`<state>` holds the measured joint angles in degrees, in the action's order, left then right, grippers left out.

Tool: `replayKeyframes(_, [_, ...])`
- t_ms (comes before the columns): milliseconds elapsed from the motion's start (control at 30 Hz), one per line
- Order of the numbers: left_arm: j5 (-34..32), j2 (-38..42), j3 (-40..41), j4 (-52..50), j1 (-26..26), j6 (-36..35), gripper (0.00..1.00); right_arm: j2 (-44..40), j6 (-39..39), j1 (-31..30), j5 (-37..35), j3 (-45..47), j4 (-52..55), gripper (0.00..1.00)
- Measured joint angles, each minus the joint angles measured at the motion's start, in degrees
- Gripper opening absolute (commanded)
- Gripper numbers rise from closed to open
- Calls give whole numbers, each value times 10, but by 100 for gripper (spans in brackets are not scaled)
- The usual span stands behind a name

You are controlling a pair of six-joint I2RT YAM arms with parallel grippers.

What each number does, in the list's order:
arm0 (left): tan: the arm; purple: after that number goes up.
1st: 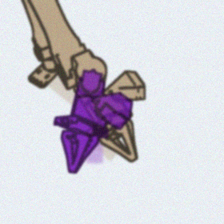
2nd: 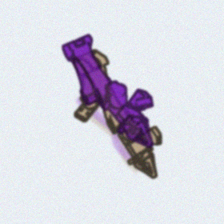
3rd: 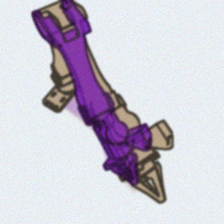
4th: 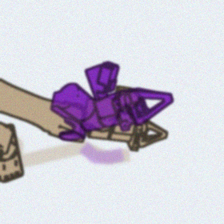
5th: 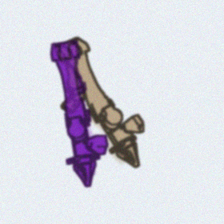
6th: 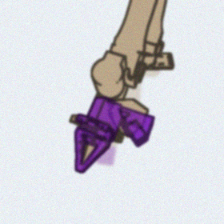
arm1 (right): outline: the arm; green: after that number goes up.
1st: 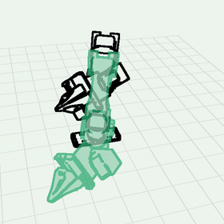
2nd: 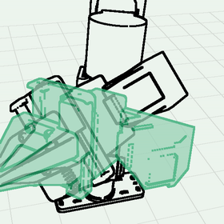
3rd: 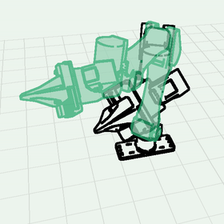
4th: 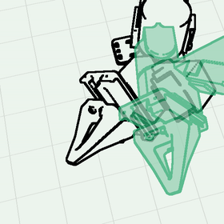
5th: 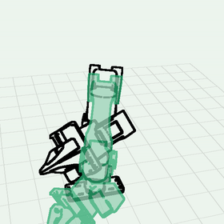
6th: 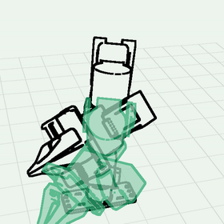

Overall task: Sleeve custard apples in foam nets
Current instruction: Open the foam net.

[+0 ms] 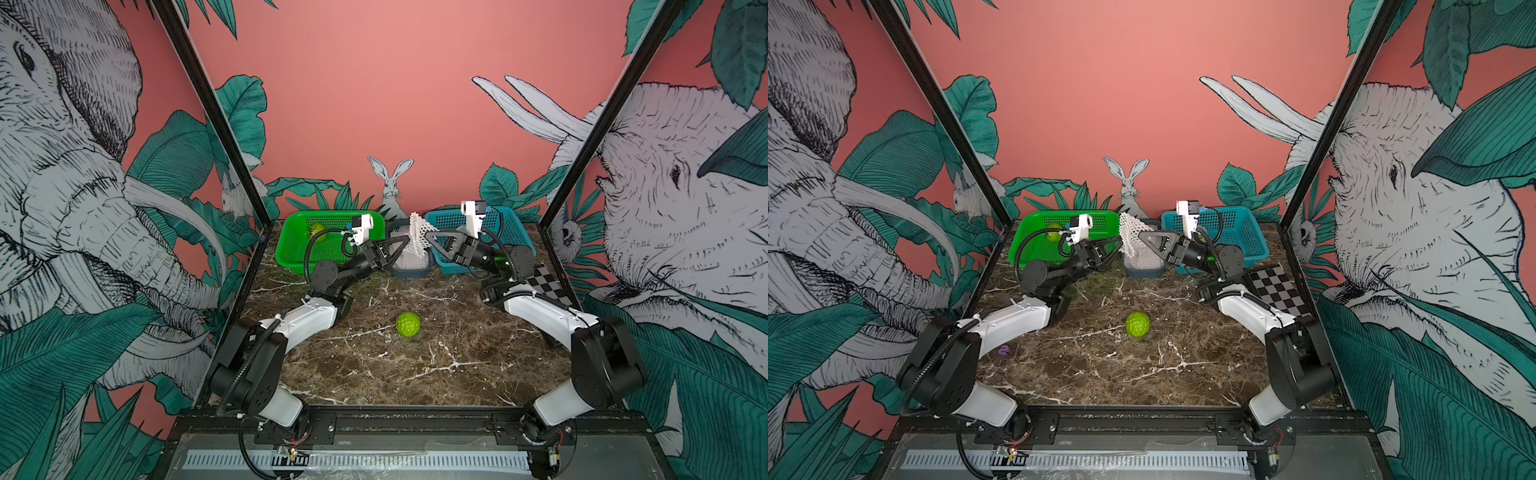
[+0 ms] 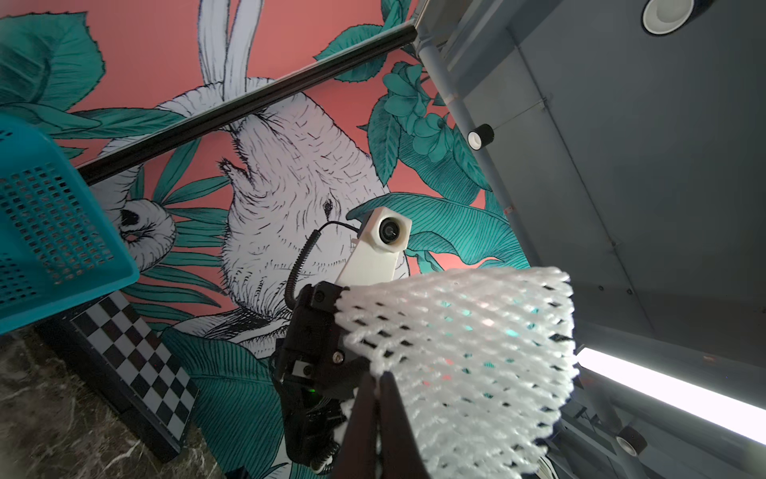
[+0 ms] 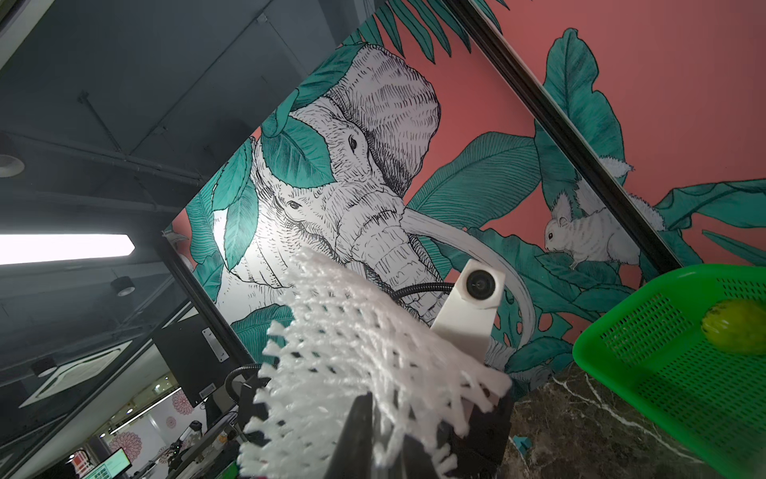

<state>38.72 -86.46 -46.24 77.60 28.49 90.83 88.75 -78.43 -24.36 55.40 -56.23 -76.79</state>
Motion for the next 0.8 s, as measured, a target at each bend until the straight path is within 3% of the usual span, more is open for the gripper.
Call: replayKeyframes(800, [-26, 32, 187, -27, -6, -61, 3, 66, -50, 2, 68, 140, 6, 10])
